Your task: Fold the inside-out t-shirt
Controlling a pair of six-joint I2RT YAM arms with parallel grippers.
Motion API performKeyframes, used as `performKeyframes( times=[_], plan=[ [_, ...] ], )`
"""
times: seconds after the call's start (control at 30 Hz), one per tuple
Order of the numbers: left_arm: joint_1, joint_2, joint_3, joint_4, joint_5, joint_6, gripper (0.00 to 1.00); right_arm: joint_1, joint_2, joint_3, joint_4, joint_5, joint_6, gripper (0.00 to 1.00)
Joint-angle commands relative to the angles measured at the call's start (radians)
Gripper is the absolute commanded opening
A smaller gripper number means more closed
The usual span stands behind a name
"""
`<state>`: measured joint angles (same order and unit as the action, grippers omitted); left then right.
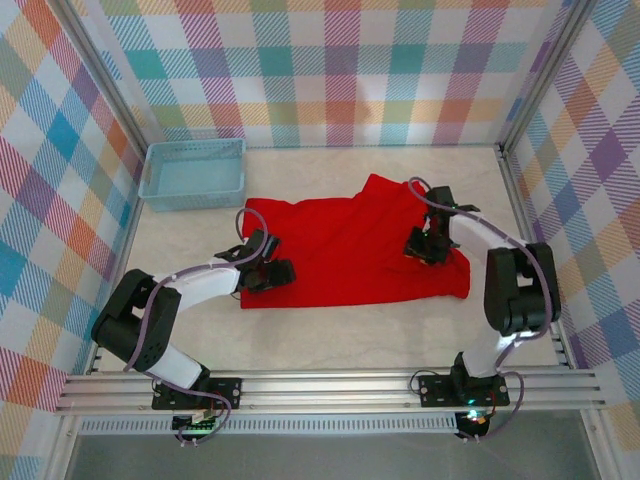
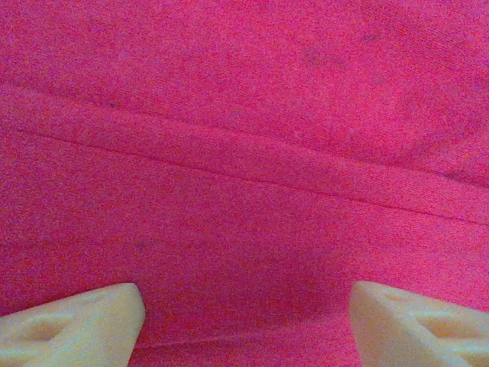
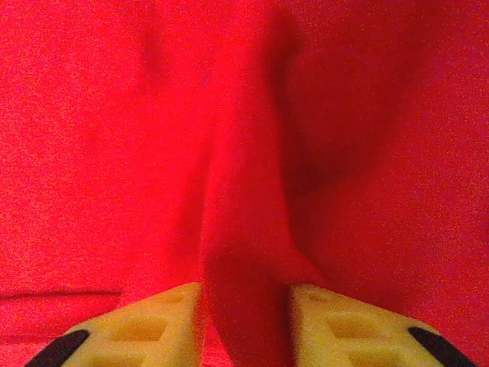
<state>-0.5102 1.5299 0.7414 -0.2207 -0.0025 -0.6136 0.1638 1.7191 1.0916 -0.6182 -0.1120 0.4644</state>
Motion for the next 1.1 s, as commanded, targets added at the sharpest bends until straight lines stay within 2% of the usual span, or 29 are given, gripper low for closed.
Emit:
performKeyframes(
  times=[0.0, 0.2, 0.37, 0.47, 0.57, 0.67, 0.8, 0.93, 1.0, 1.07],
  plan=[
    [-0.002, 0.011, -0.052, -0.078, -0.024, -0.02, 0.73, 0.014, 0.06, 0.079, 0.049, -0.084, 0.025, 0.29],
    [-0.002, 0.002, -0.063, -0.088, -0.026, -0.018, 0.73, 0.025, 0.231, 0.303, -0.002, -0.068, 0.008, 0.14],
    [-0.002, -0.018, -0.075, -0.101, -0.039, -0.02, 0.72, 0.018, 0.345, 0.479, -0.054, -0.03, -0.016, 0.14],
    [-0.001, -0.031, -0.08, -0.116, -0.05, -0.016, 0.72, 0.007, 0.349, 0.565, -0.129, -0.039, -0.042, 0.15],
    [-0.002, -0.046, -0.088, -0.125, -0.061, -0.012, 0.72, 0.009, 0.223, 0.489, -0.142, 0.046, -0.059, 0.22],
    [-0.002, -0.053, -0.097, -0.131, -0.078, -0.012, 0.73, 0.01, 0.097, 0.362, -0.151, 0.105, -0.073, 0.22],
    [-0.002, -0.062, -0.109, -0.125, -0.08, -0.015, 0.72, 0.011, -0.023, 0.176, -0.115, 0.066, -0.066, 0.2],
    [-0.002, -0.065, -0.106, -0.124, -0.076, -0.015, 0.72, 0.038, -0.06, 0.047, -0.048, 0.029, -0.046, 0.2],
    [-0.002, -0.067, -0.106, -0.124, -0.074, -0.017, 0.72, 0.06, -0.027, 0.034, -0.036, 0.005, -0.04, 0.21],
    [-0.002, -0.071, -0.108, -0.122, -0.073, -0.019, 0.72, 0.069, 0.015, 0.029, -0.009, -0.039, -0.031, 0.26]
  ],
)
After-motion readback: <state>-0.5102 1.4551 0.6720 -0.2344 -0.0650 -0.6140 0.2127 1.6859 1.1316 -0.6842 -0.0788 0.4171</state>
